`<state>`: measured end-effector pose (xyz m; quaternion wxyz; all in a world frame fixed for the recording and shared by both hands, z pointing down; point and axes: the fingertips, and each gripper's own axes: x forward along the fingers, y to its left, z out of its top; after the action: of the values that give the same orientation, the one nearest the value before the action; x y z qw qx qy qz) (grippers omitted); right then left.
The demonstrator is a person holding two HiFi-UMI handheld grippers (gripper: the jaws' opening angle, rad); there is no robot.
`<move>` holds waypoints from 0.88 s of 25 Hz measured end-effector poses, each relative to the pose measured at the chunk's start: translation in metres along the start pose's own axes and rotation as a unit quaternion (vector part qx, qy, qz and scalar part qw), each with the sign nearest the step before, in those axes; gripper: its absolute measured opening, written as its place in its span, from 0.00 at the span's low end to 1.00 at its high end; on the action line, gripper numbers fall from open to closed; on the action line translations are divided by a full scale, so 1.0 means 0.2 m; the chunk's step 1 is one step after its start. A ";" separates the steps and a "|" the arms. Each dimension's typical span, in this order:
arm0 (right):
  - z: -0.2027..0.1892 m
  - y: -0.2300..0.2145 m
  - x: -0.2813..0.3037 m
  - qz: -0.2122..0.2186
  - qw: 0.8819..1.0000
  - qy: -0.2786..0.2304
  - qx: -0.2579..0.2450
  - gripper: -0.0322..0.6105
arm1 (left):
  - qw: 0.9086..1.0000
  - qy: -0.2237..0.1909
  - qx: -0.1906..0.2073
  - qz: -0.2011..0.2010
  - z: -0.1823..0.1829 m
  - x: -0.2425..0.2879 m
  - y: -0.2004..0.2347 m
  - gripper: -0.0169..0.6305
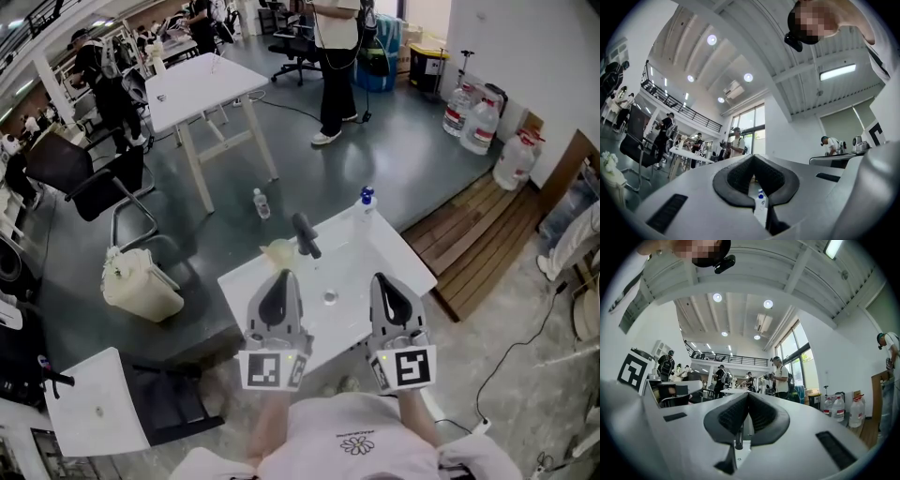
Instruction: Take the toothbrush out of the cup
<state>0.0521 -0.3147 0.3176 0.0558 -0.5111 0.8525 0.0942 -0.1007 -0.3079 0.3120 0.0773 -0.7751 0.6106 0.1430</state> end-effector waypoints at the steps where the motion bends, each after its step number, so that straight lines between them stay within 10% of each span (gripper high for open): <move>1: 0.00 0.01 0.00 0.003 1.000 0.002 0.002 0.07 | 1.000 0.003 0.002 0.001 -0.01 0.00 -0.01 0.05; 10: 0.02 0.04 0.00 0.024 1.000 0.004 0.006 0.07 | 0.998 0.041 0.041 -0.019 -0.09 0.07 0.16 0.20; 22: -0.12 0.03 -0.05 0.022 0.998 0.056 -0.012 0.07 | 0.974 0.181 0.066 -0.123 -0.77 0.18 0.56 0.43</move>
<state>0.0512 -0.3092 0.3440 0.0003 -0.4976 0.8640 0.0771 -0.1823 -0.4131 0.4525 0.0330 -0.8503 0.5229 -0.0509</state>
